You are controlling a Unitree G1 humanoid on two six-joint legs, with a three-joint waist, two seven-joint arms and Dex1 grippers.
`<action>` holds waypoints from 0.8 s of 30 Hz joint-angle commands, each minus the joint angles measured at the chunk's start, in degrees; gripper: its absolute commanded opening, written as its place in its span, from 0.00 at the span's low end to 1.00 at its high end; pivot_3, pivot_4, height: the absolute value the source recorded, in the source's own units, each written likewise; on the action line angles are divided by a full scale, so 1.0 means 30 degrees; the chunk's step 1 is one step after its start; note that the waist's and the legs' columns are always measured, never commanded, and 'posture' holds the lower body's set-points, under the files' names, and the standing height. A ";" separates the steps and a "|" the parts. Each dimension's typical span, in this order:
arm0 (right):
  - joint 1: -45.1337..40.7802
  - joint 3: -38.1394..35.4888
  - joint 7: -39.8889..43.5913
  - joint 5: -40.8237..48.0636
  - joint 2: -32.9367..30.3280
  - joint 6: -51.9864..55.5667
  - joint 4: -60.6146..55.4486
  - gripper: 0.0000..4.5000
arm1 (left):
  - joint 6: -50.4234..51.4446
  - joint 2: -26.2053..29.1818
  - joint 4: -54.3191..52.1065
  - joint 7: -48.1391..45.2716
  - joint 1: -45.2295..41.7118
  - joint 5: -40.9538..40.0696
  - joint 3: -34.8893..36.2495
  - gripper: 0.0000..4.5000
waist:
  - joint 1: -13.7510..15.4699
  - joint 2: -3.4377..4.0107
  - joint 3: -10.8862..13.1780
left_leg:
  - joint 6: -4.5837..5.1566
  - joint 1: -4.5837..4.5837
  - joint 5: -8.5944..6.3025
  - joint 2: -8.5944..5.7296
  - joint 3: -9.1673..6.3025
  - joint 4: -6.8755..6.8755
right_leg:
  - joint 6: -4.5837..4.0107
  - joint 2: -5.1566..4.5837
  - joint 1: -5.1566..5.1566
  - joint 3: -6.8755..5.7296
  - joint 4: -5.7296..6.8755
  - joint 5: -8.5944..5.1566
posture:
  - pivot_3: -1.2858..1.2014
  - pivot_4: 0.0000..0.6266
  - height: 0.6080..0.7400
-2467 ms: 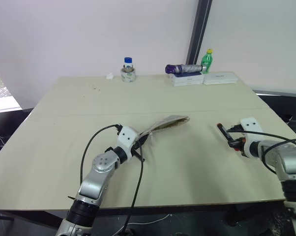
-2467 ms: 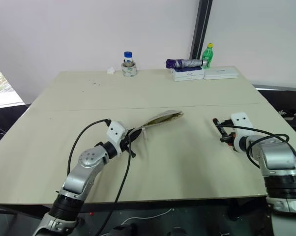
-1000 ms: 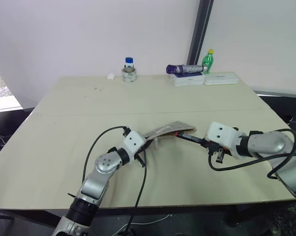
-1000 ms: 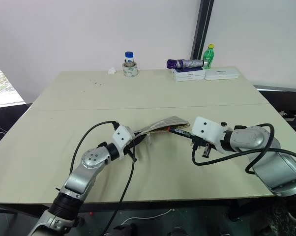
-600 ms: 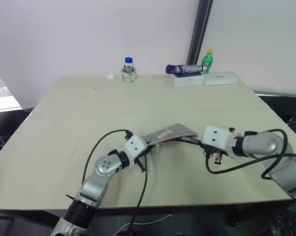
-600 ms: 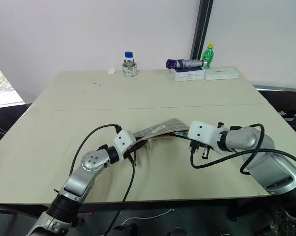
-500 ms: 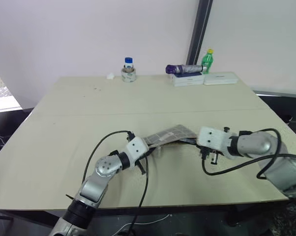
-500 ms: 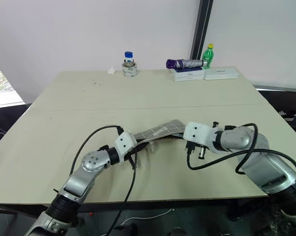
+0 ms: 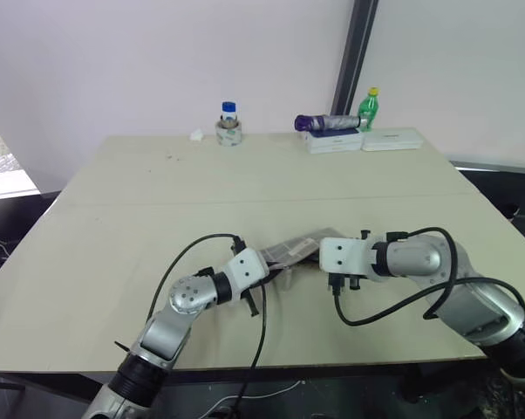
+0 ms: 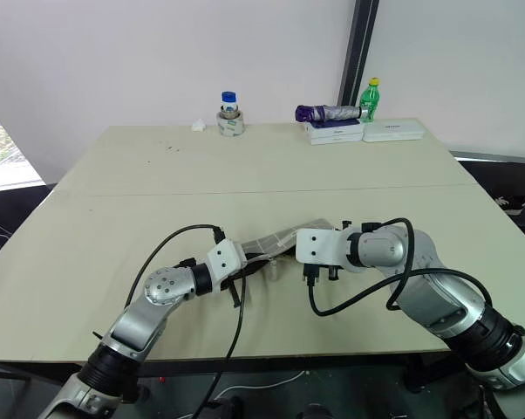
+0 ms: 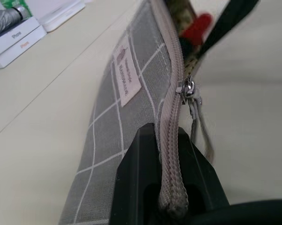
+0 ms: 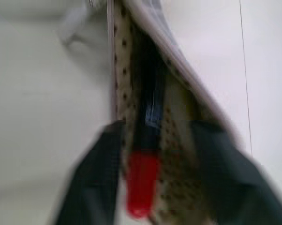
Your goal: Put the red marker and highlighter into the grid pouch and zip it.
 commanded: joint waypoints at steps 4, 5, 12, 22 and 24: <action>-0.0248 -0.5544 0.1346 0.4251 0.0244 0.3348 -0.1927 0.82 | 0.3458 -0.1566 -0.0984 0.1447 -0.0849 -0.2271 0.1897 0.00 | -0.0003 -0.0001 0.0000 | 0.0001 0.0001 0.0000 0.0000 -0.0012 0.0004 | 0.0001 0.0001 0.0009 -0.0005 0.0003 0.0000 | 0.52 0.24 1.00; -0.0267 -0.6196 0.1584 0.5097 0.0353 0.4104 -0.2135 0.82 | 0.4119 -0.1883 -0.0952 0.1682 -0.1162 -0.2671 0.2231 0.00 | -0.0003 -0.0002 0.0000 | 0.0001 0.0002 0.0000 0.0000 -0.0018 0.0005 | 0.0001 0.0003 0.0012 -0.0010 0.0005 0.0001 | 0.52 0.24 1.00; 0.0162 -0.7153 -0.0185 0.7633 0.2295 0.7131 -0.2558 0.82 | 0.8831 -0.3410 0.0483 0.2771 -0.4599 -0.4767 0.3719 0.00 | -0.0045 -0.0007 0.0000 | 0.0002 0.0003 0.0001 -0.0032 -0.0029 0.0018 | 0.0004 0.0009 0.0021 -0.0031 0.0012 0.0001 | 0.52 0.24 1.00; -0.0800 -0.7287 -0.5248 0.8318 0.7431 1.0841 -0.1599 0.82 | 1.2425 -0.4302 0.0046 0.2983 -0.5699 -0.7854 0.5062 0.00 | -0.0080 -0.0006 0.0001 | -0.0006 0.0001 0.0007 -0.0033 -0.0038 0.0010 | 0.0002 0.0017 -0.0007 -0.0023 0.0046 0.0003 | 0.52 0.24 1.00; -0.0881 -0.7209 -0.5684 0.8495 0.7689 1.1080 -0.1550 0.82 | 1.2811 -0.4204 -0.0244 0.2973 -0.5609 -0.8150 0.5012 0.00 | -0.0026 -0.0007 0.0001 | -0.0007 0.0001 0.0007 -0.0034 -0.0040 0.0015 | 0.0002 0.0015 0.0001 -0.0019 0.0045 0.0004 | 0.52 0.24 1.00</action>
